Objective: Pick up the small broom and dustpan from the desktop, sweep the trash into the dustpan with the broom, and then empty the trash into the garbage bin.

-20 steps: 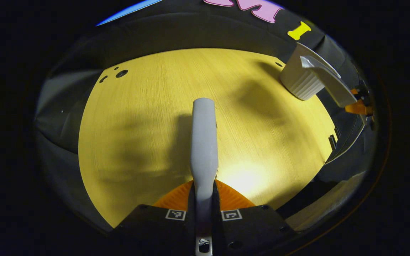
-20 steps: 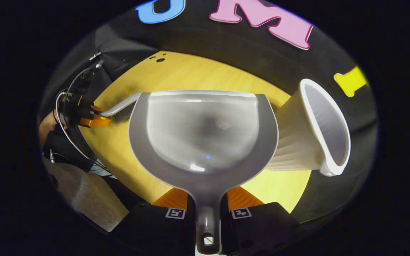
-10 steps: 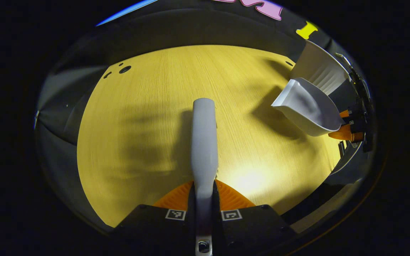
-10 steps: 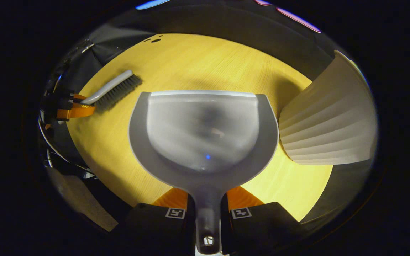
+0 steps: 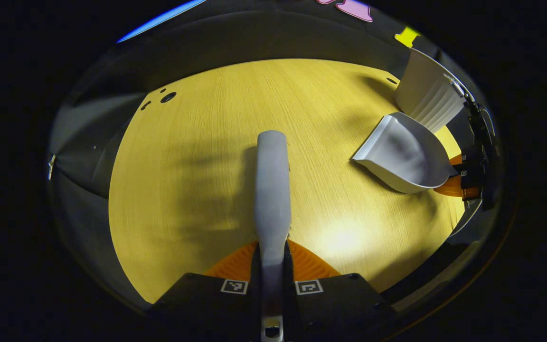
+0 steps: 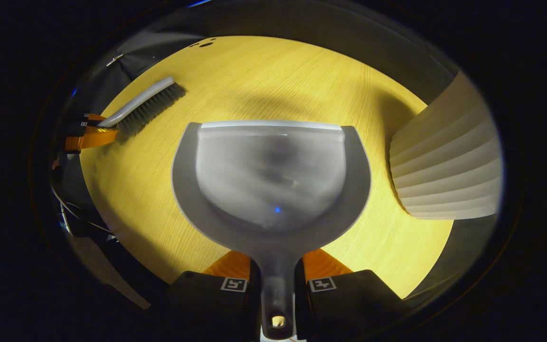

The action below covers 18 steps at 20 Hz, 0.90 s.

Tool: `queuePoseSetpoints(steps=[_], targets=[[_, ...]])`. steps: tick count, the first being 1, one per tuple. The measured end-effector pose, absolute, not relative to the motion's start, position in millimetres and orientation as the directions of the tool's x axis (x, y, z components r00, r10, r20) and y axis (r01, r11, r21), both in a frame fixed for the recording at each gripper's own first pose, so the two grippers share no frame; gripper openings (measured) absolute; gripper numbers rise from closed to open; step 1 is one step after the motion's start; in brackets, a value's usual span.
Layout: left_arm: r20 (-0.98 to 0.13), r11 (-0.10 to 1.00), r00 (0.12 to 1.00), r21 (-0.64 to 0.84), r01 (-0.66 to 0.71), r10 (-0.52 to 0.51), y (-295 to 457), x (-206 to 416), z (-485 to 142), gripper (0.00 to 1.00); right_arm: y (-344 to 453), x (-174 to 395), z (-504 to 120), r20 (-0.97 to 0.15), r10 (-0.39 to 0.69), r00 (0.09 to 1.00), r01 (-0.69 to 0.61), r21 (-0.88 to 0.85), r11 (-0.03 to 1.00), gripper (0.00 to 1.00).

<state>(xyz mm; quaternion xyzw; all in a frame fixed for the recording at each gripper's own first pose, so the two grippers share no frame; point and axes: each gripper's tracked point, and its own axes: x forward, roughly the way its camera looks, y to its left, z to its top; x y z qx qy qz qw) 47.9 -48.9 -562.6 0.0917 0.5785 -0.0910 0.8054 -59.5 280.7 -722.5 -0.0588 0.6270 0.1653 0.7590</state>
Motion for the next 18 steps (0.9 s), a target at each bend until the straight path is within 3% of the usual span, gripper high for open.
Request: queuePoseSetpoints(steps=[4,5,6,10,16,17,18], targets=[[-0.949,0.963,0.311,0.031,0.268,-0.055,-54,52,-567,0.23,281,-61,-724,-0.973,0.173,0.155,-0.325,0.115,0.939,0.33],[-0.949,0.962,0.310,0.031,0.271,-0.056,-54,53,-567,0.20,281,-61,-725,-0.973,0.173,0.154,-0.323,0.116,0.939,0.27],[-0.948,0.962,0.313,0.033,0.270,-0.055,-53,53,-567,0.23,282,-61,-725,-0.972,0.174,0.156,-0.323,0.116,0.939,0.34],[-0.953,0.965,0.294,0.011,0.260,-0.068,-56,48,-569,0.29,284,-62,-724,-0.970,0.184,0.161,-0.315,0.126,0.941,0.36],[-0.939,0.955,0.340,0.047,0.294,-0.058,-57,55,-560,0.34,281,-65,-714,-0.962,0.206,0.177,-0.271,0.154,0.950,0.46],[-0.935,0.952,0.348,0.044,0.304,-0.068,-60,57,-557,0.49,281,-66,-712,-0.960,0.213,0.180,-0.267,0.161,0.950,0.55],[-0.932,0.949,0.352,0.038,0.315,-0.080,-64,56,-554,0.50,282,-66,-706,-0.957,0.225,0.184,-0.260,0.173,0.950,0.61]])
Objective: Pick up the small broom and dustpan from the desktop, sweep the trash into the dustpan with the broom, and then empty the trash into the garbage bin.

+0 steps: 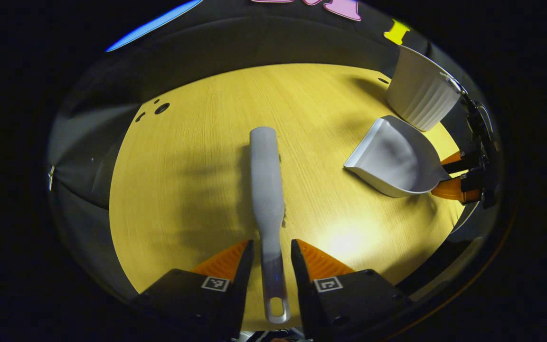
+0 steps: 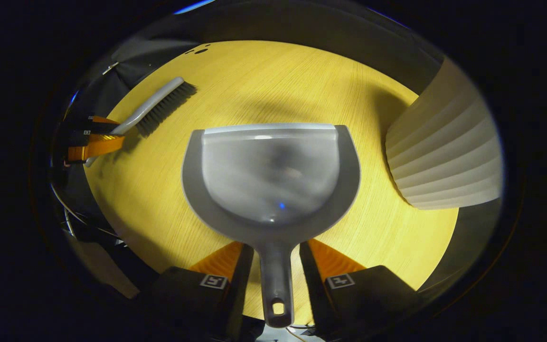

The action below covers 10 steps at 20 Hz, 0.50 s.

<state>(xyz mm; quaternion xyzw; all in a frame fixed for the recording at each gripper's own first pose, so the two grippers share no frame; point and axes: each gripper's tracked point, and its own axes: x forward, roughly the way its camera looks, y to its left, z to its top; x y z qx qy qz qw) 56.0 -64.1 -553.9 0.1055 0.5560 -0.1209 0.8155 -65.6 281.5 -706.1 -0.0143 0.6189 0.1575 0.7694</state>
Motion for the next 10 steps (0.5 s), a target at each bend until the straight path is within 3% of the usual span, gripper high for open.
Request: queuePoseSetpoints(steps=[1,2,3,5,10], targets=[[-0.929,0.947,0.361,0.039,0.320,-0.084,-67,57,-549,0.59,281,-65,-700,-0.952,0.234,0.199,-0.255,0.180,0.950,0.72],[-0.926,0.945,0.368,0.041,0.324,-0.086,-68,56,-545,0.60,279,-66,-694,-0.948,0.239,0.210,-0.252,0.184,0.950,0.76],[-0.922,0.945,0.378,0.045,0.323,-0.086,-69,57,-540,0.71,277,-67,-688,-0.945,0.243,0.219,-0.250,0.187,0.950,0.82],[-0.913,0.945,0.397,0.048,0.323,-0.089,-72,60,-529,0.80,271,-63,-674,-0.935,0.248,0.255,-0.239,0.187,0.953,0.84],[-0.866,0.941,0.487,0.067,0.332,-0.110,-77,71,-489,0.83,264,-39,-614,-0.850,0.315,0.422,-0.166,0.269,0.949,0.86]])
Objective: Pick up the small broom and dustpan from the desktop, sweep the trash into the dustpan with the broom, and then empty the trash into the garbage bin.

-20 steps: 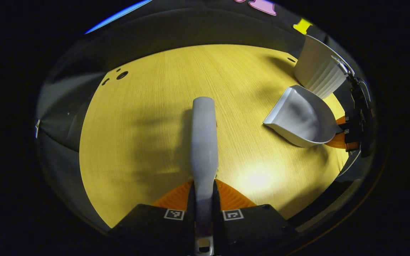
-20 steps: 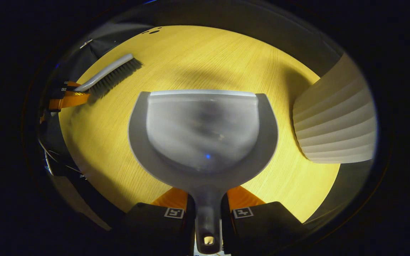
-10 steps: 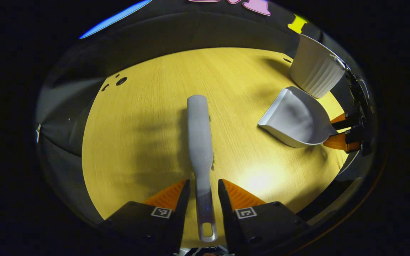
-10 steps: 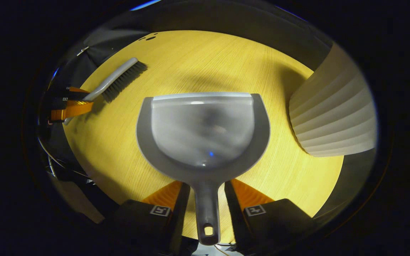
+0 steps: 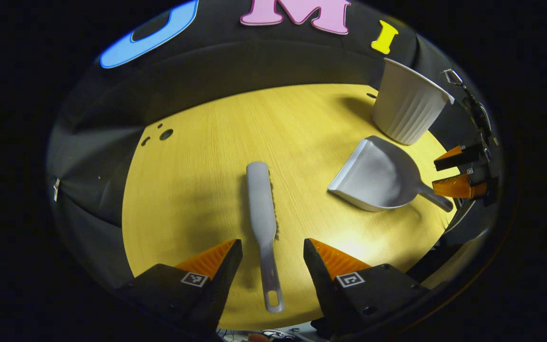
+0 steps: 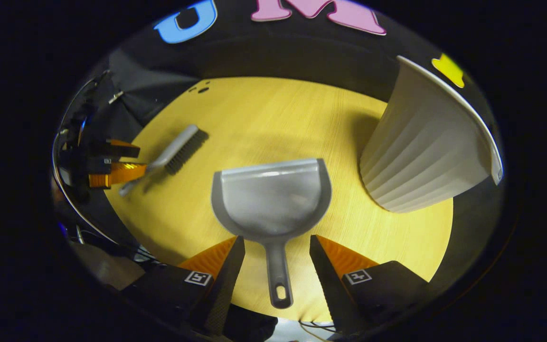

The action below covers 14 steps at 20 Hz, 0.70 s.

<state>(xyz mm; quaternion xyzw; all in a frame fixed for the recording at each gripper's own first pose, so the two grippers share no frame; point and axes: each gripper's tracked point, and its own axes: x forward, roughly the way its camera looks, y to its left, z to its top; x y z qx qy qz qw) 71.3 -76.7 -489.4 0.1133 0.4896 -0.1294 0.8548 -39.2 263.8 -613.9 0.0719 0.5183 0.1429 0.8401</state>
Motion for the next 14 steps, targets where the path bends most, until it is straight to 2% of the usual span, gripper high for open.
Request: queuePoseSetpoints(steps=[3,6,9,14], targets=[[-0.790,0.943,0.595,0.070,0.325,-0.147,-87,87,-454,0.86,253,-22,-581,-0.788,0.312,0.531,-0.130,0.288,0.949,0.98],[-0.675,0.937,0.704,0.050,0.345,-0.223,-107,99,-414,0.88,244,-6,-551,-0.711,0.292,0.640,-0.144,0.263,0.954,0.98],[-0.566,0.939,0.783,0.042,0.342,-0.260,-120,103,-375,0.95,239,0,-517,-0.634,0.279,0.721,-0.169,0.230,0.958,0.99],[-0.421,0.940,0.855,0.012,0.340,-0.304,-143,97,-329,0.95,238,7,-461,-0.501,0.245,0.830,-0.191,0.158,0.969,0.99]])
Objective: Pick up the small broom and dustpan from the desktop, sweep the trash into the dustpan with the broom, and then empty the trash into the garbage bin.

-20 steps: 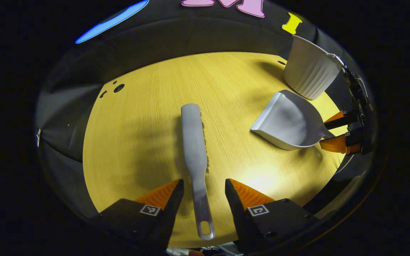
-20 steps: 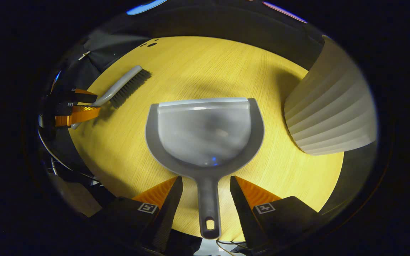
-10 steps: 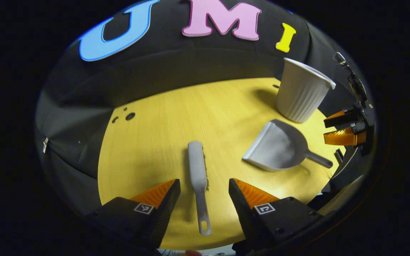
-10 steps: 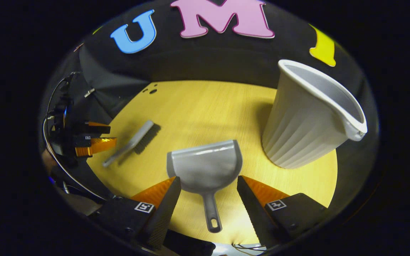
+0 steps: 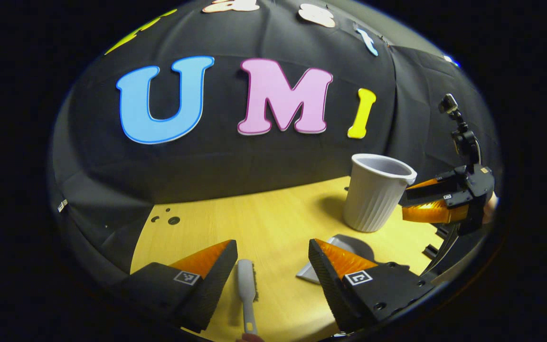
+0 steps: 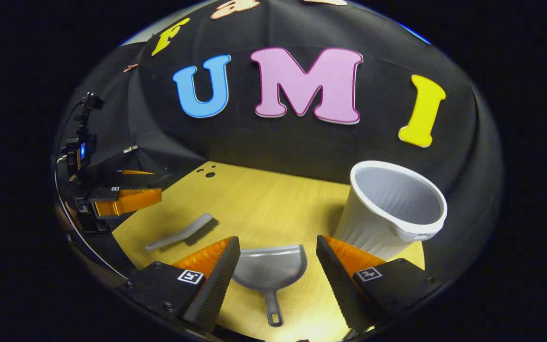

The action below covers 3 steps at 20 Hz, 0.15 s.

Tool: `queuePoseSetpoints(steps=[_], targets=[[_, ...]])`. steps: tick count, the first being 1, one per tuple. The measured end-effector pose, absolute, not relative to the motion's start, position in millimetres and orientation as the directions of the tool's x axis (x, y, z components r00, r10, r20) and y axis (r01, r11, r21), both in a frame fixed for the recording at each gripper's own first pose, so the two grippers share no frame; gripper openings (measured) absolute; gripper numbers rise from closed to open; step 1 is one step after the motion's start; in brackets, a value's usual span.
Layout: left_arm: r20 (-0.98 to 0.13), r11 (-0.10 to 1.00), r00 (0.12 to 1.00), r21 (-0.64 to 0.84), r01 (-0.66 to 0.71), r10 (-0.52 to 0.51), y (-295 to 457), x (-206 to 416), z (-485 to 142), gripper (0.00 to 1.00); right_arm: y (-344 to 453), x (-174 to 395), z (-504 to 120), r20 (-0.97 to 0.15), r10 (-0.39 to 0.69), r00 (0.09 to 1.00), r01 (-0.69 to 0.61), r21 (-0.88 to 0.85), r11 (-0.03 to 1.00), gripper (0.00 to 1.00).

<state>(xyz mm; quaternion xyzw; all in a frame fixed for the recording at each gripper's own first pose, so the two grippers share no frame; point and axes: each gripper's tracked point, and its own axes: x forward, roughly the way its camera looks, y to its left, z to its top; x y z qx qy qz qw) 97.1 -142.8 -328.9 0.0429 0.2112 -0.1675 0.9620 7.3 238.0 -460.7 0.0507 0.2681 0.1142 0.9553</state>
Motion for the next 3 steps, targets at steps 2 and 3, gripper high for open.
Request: queuePoseSetpoints(steps=[2,3], targets=[[-0.381,0.945,0.874,0.002,0.327,-0.301,-148,92,-319,0.95,245,10,-445,-0.450,0.250,0.857,-0.203,0.152,0.967,0.99],[-0.367,0.946,0.880,-0.006,0.323,-0.303,-151,90,-313,0.95,251,10,-441,-0.433,0.260,0.863,-0.213,0.155,0.965,0.99]])
